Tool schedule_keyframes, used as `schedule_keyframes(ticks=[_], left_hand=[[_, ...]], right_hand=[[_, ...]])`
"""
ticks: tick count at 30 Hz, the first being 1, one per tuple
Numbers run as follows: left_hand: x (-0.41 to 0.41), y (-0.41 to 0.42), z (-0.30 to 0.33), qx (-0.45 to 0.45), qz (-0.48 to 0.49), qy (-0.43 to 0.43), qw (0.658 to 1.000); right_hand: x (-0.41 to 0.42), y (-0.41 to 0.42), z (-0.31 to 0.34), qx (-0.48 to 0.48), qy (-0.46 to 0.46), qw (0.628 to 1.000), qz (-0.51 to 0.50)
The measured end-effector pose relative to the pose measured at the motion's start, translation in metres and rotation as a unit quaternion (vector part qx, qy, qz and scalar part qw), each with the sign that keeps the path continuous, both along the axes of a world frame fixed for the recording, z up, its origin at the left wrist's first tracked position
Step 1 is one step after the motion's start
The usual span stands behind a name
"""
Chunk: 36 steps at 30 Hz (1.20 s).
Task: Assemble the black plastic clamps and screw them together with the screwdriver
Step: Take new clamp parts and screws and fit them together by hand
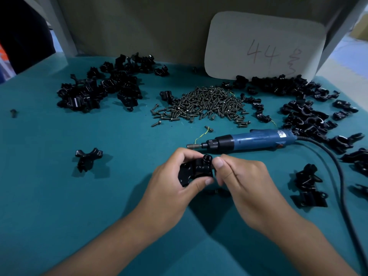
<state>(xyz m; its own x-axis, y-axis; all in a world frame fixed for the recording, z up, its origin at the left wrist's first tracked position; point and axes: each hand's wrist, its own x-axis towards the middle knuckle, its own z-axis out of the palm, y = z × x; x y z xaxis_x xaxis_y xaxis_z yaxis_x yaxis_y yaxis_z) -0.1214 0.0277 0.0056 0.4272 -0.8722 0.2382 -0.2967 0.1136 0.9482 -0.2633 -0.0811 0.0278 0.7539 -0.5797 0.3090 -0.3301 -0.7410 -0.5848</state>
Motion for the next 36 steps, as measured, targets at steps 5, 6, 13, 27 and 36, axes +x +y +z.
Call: schedule_keyframes(ticks=[5, 6, 13, 27, 36], left_hand=[[0.0022, -0.0021, 0.0006, 0.001, 0.001, 0.030, 1.000], [0.0019, -0.0017, 0.0005, 0.002, 0.000, 0.032, 0.999], [-0.0018, 0.0014, 0.0001, 0.015, 0.005, -0.016, 1.000], [0.0034, -0.0030, -0.0044, 0.023, -0.029, 0.054, 0.998], [0.0041, -0.0024, -0.0038, 0.017, -0.014, 0.052, 0.998]], right_hand=[[-0.0057, -0.0042, 0.0041, -0.011, 0.029, 0.998, 0.062], [-0.0063, -0.0048, 0.0045, -0.016, 0.031, 0.997, 0.069], [-0.0069, -0.0062, 0.0053, -0.022, 0.057, 0.996, 0.070], [-0.0079, -0.0067, 0.0065, -0.071, 0.047, 0.995, 0.047], [-0.0051, -0.0077, 0.0050, 0.041, -0.017, 0.998, 0.040]])
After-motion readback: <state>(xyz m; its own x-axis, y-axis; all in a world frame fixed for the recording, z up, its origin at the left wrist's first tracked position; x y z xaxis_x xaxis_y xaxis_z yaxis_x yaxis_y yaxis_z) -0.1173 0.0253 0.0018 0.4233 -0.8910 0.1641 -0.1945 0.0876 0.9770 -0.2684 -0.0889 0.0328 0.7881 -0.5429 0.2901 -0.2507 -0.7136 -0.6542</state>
